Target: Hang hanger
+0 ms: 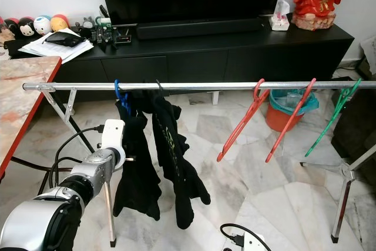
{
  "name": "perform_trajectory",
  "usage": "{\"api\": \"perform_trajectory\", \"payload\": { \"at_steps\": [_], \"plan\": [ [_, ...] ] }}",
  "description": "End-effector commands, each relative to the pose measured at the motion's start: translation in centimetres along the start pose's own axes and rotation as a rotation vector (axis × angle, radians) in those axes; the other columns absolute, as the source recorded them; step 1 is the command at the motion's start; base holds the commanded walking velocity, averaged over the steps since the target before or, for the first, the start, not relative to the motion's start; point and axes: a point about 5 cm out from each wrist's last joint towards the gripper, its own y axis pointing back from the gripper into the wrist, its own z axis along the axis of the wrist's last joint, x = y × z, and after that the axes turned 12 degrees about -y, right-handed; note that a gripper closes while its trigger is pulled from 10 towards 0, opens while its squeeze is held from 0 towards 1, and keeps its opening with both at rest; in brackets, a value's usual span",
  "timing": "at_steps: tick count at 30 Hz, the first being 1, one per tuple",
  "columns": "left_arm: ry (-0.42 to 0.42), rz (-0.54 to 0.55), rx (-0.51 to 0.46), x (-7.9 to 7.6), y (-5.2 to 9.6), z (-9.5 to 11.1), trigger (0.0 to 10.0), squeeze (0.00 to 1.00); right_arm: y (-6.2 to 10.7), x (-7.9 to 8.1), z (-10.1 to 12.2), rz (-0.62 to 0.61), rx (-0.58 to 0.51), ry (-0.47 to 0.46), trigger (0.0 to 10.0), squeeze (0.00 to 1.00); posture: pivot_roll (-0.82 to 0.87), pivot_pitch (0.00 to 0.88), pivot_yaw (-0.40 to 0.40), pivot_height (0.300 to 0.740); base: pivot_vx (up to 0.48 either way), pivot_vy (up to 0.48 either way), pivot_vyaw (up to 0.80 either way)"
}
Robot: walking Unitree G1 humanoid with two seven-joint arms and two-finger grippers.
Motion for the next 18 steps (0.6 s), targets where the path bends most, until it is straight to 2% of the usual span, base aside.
{"api": "perform_trajectory", "payload": {
  "at_steps": [1, 5, 11, 17, 18],
  "plan": [
    [0.005, 0.002, 0.015, 0.0, 0.1, -0.8, 0.0, 0.0, 0.0, 0.0, 0.2, 0.007, -0.005, 0.012, 10.0, 0.0, -0.08, 0.0, 0.008, 0.74, 0.0, 0.0, 0.0],
    [0.012, 0.012, 0.005, 0.0, 0.1, -0.7, 0.0, 0.0, -0.3, 0.1, 1.2, 0.009, -0.014, 0.016, 10.0, 0.0, -0.08, 0.0, 0.006, 0.74, 0.0, 0.0, 0.0],
    [0.025, 0.04, -0.031, 0.5, 0.1, -0.3, 0.0, 0.0, -0.4, 0.3, 1.6, 0.012, -0.021, 0.02, 10.0, 0.0, -0.08, 0.0, 0.006, 0.74, 0.0, 0.0, 0.0],
    [0.035, 0.102, -0.108, 1.4, 0.3, 0.5, 0.0, 0.0, -0.4, 0.2, 1.8, 0.02, -0.035, 0.023, 10.0, 0.0, -0.07, 0.0, 0.003, 0.74, 0.0, 0.0, 0.0],
    [0.025, 0.14, -0.147, 1.8, 0.4, 0.8, 0.0, 0.0, -0.4, 0.2, 2.0, 0.024, -0.044, 0.024, 10.0, 0.0, -0.07, 0.0, 0.001, 0.74, 0.0, 0.0, 0.0]
  ]
}}
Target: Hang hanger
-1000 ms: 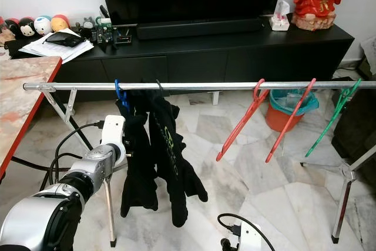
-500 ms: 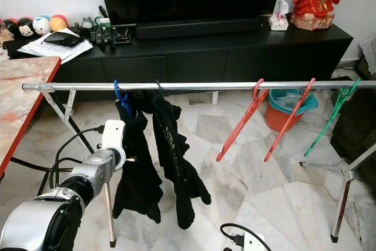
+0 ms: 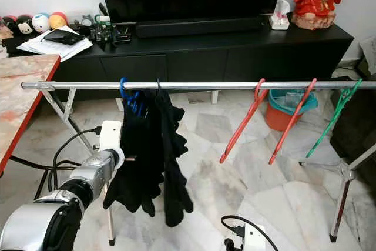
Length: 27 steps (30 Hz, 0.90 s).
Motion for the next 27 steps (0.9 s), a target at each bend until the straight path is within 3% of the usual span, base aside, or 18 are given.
{"api": "perform_trajectory", "payload": {
  "at_steps": [1, 2, 3, 4, 5, 6, 10, 12, 13, 14, 21, 27],
  "plan": [
    [-0.002, 0.072, -0.093, 1.2, 0.1, 1.2, 0.0, 0.0, 0.0, -0.1, 0.2, 0.006, -0.009, 0.008, 10.0, 0.0, -0.07, 0.0, 0.001, 0.74, 0.0, 0.0, 0.0],
    [-0.006, 0.079, -0.107, 1.3, 0.1, 1.3, 0.0, 0.0, 0.0, -0.1, 0.3, 0.006, -0.012, 0.008, 10.0, 0.0, -0.07, 0.0, -0.002, 0.74, 0.0, 0.0, 0.0],
    [-0.027, 0.085, -0.141, 1.3, 0.3, 1.4, 4.0, 0.0, -0.1, -0.1, 0.6, 0.009, -0.017, 0.013, 10.0, 0.0, -0.07, 0.0, -0.002, 0.74, 0.0, 0.0, 0.0],
    [-0.04, 0.086, -0.16, 1.3, 0.3, 1.5, 4.0, 0.0, -0.1, -0.1, 0.7, 0.011, -0.02, 0.017, 10.0, 0.0, -0.07, 0.0, -0.002, 0.74, 0.0, 0.0, 0.0],
    [-0.032, 0.087, -0.179, 1.4, 0.4, 1.6, 9.5, 0.0, -0.1, 0.0, 0.9, 0.013, -0.023, 0.02, 10.0, 0.0, -0.07, 0.0, -0.002, 0.74, 0.0, 0.0, 0.0],
    [-0.009, 0.092, -0.209, 1.5, 0.6, 1.5, 10.0, 0.0, -0.2, 0.2, 1.2, 0.02, -0.03, 0.021, 10.0, 0.0, -0.07, 0.0, -0.003, 0.74, 0.0, 0.0, 0.0],
    [-0.022, 0.094, -0.258, 1.6, 1.1, 1.3, 10.0, 0.0, -0.4, 0.5, 1.8, 0.029, -0.041, 0.023, 10.0, 0.0, -0.07, 0.0, -0.003, 0.74, 0.0, 0.0, 0.0],
    [-0.067, 0.088, -0.289, 1.6, 1.5, 0.9, 10.0, 0.0, -0.6, 0.9, 2.5, 0.037, -0.056, 0.026, 10.0, 0.0, -0.06, 0.0, -0.001, 0.74, 0.0, 0.0, 0.0],
    [-0.15, 0.051, -0.33, 1.4, 2.5, -0.2, 10.0, 0.0, -0.9, 1.7, 3.9, 0.061, -0.083, 0.05, 10.0, 0.0, -0.06, 0.0, 0.002, 0.74, 0.0, 0.0, 0.0],
    [-0.173, 0.033, -0.335, 1.4, 3.1, -1.3, 10.0, 0.0, -1.0, 2.2, 4.5, 0.085, -0.098, 0.071, 10.0, 0.0, -0.06, 0.0, 0.001, 0.74, 0.0, 0.0, 0.0],
    [-0.16, 0.075, -0.302, 1.7, 5.0, -4.5, 10.0, 0.0, -0.9, 2.4, 5.6, 0.133, -0.172, 0.076, 10.0, 0.0, -0.06, 0.0, -0.002, 0.74, 0.0, 0.0, 0.0],
    [-0.116, 0.098, -0.325, 1.1, 6.3, -4.9, 10.0, 0.0, -0.7, 2.4, 6.2, 0.158, -0.22, 0.062, 10.0, 0.0, -0.06, 0.0, -0.008, 0.74, 0.0, 0.0, 0.0]
  ]
}}
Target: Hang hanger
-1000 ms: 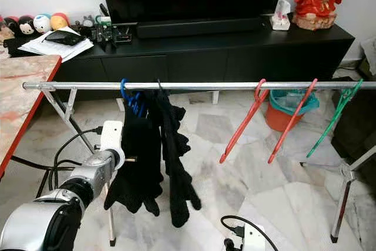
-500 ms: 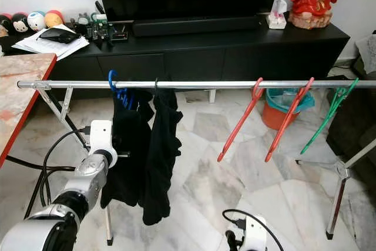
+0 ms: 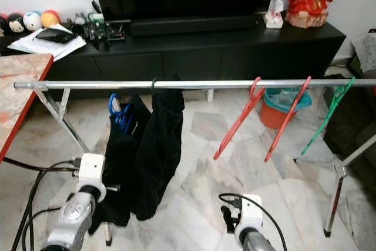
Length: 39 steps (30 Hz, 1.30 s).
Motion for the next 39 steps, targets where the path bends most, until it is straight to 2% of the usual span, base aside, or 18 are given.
{"api": "perform_trajectory", "payload": {
  "at_steps": [1, 13, 39],
  "plan": [
    [0.012, 0.035, -0.075, 0.5, -0.3, 1.7, 10.0, 0.0, 0.0, -0.1, 0.5, 0.006, -0.029, -0.009, 10.0, 0.0, -0.06, 0.0, -0.008, 0.74, 0.0, 0.0, 0.0],
    [0.013, 0.028, -0.069, 0.4, 0.2, 2.2, 10.0, 0.0, -1.0, 2.1, 3.3, 0.082, -0.141, 0.003, 10.0, 0.0, -0.05, 0.0, -0.005, 0.74, -0.184, 0.0, 0.0],
    [0.012, 0.009, -0.067, 0.4, 0.1, 3.0, 10.0, 0.0, -1.3, 3.4, 4.9, 0.087, -0.224, 0.019, 10.0, 0.0, -0.04, 0.0, 0.001, 0.74, -0.288, 0.0, 0.0]
  ]
}}
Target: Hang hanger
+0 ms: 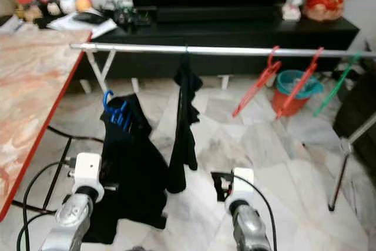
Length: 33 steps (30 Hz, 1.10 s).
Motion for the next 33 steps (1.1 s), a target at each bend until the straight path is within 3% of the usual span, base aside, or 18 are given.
{"api": "perform_trajectory", "payload": {
  "at_steps": [1, 15, 21, 33],
  "plan": [
    [0.009, -0.001, -0.069, 0.0, -0.4, 1.6, 10.0, 0.0, 0.1, -0.2, 0.1, -0.012, -0.01, 0.001, 10.0, 0.0, -0.04, 0.0, 0.007, 0.74, -0.289, 0.0, 0.0],
    [0.008, -0.02, -0.081, 0.0, -0.4, 2.1, 10.0, 0.0, -1.0, 1.1, 2.5, 0.043, -0.078, 0.067, 10.0, 0.0, -0.04, 0.0, 0.007, 0.74, -0.289, 0.0, 0.0],
    [0.006, -0.057, -0.096, -0.3, -0.5, 2.5, 10.0, 0.0, -1.2, 1.7, 3.2, 0.084, -0.098, 0.143, 10.0, 0.0, -0.04, 0.0, 0.005, 0.74, -0.286, 0.0, 0.0],
    [-0.076, -0.238, -0.149, -1.2, -0.4, 3.6, 10.0, 0.0, -1.6, 2.9, 5.1, 0.17, -0.15, 0.265, 10.0, 0.0, -0.03, 0.0, 0.011, 0.74, -0.299, 0.0, 0.0]
  ]
}}
